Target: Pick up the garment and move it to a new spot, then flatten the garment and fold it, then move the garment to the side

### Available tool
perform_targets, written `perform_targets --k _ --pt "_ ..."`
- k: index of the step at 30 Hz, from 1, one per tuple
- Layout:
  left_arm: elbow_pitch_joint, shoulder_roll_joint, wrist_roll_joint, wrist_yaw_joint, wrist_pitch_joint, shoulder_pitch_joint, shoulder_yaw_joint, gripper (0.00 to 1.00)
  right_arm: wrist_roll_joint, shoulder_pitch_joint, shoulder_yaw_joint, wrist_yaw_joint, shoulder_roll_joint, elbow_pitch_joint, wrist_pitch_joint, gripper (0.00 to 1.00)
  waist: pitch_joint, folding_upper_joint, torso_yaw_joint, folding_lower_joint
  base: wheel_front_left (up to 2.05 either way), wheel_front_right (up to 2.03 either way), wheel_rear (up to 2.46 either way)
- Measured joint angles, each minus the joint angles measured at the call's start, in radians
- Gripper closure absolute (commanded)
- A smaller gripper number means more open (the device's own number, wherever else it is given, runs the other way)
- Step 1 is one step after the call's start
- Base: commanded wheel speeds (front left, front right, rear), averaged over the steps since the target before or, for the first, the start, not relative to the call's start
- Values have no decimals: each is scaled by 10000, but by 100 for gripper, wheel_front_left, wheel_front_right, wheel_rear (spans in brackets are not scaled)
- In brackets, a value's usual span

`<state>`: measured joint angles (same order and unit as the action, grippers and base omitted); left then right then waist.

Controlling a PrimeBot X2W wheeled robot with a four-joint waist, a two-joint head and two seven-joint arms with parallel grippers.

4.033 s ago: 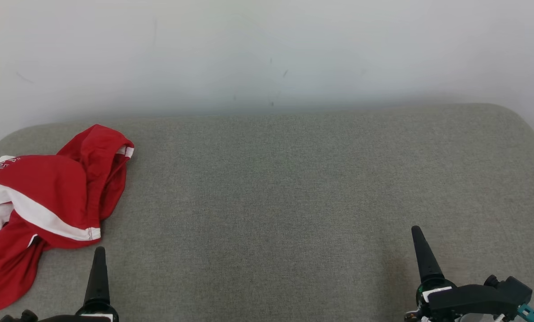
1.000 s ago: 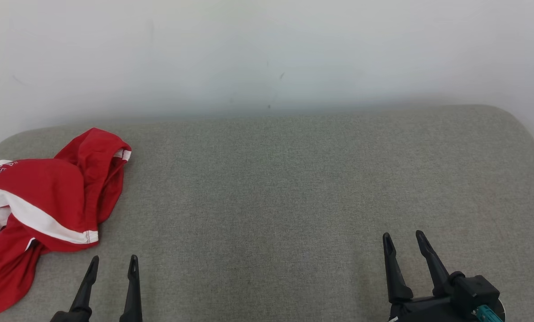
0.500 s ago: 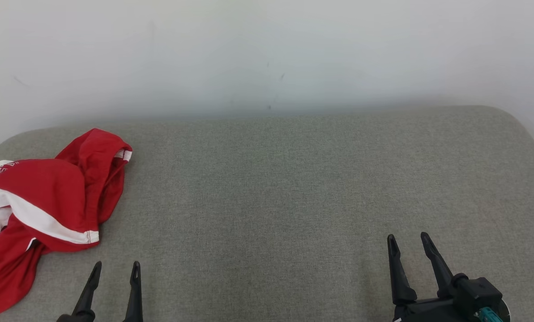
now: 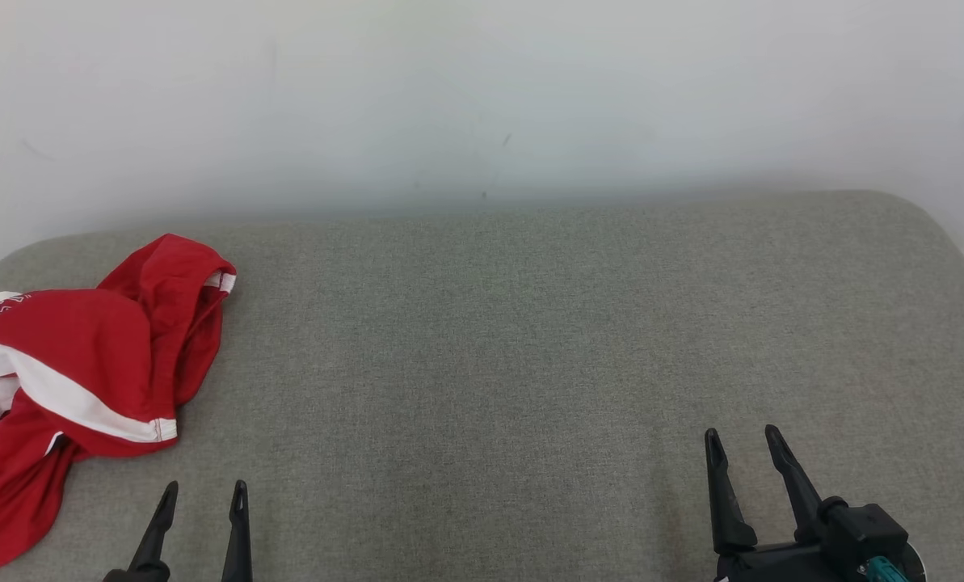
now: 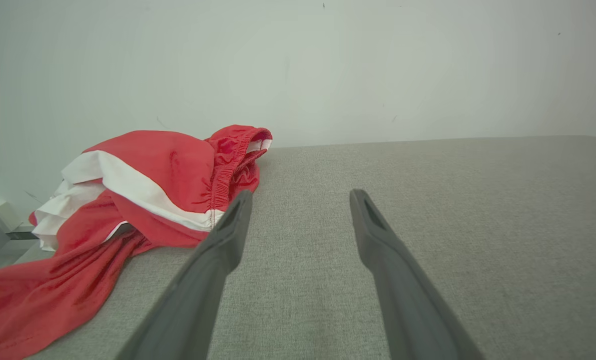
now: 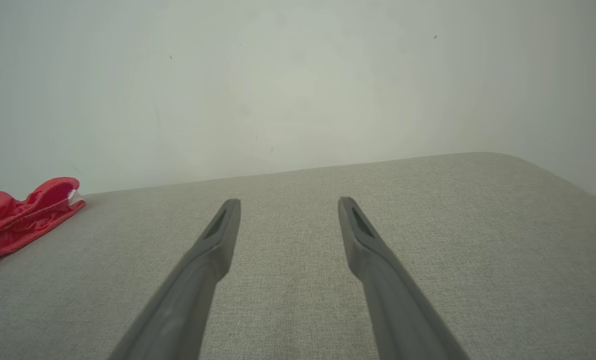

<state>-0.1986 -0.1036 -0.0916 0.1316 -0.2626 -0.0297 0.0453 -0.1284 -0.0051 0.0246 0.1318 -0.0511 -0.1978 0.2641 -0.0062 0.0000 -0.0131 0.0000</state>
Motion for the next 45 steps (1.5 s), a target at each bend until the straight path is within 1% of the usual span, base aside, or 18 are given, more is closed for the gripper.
perform_targets --k 12,19,21,26,35,37,38,45 --pt "-96 56 21 0 0 90 67 0 -21 -1 40 0 0 -82 0 0 -5 0 91 0 0 0 0" --pt "-163 52 58 -2 0 92 81 0 -58 47 67 0 0 -132 2 0 -5 0 482 0 0 0 0" --pt "-176 52 92 -84 0 48 186 0 -65 105 121 0 -2 -165 0 0 -12 0 766 0 0 0 0" --pt "-171 79 113 -104 0 -84 257 0 -98 198 242 0 -2 -201 2 0 -30 0 1364 0 0 0 0" --pt "-138 150 105 -259 0 -271 428 0 -105 258 190 0 -2 -265 0 0 -71 0 2619 0 0 0 0" --pt "-132 173 -10 -259 0 -284 502 0 -105 263 169 0 -2 -288 0 0 -80 0 2898 0 0 0 0" --pt "-132 173 -10 -259 0 -284 502 0 -105 263 169 0 -2 -288 0 0 -80 0 2898 0 0 0 0" --pt "-102 232 -4 -267 0 -407 522 0 -107 353 153 0 -2 -359 0 0 -123 0 3797 0 0 0 0"
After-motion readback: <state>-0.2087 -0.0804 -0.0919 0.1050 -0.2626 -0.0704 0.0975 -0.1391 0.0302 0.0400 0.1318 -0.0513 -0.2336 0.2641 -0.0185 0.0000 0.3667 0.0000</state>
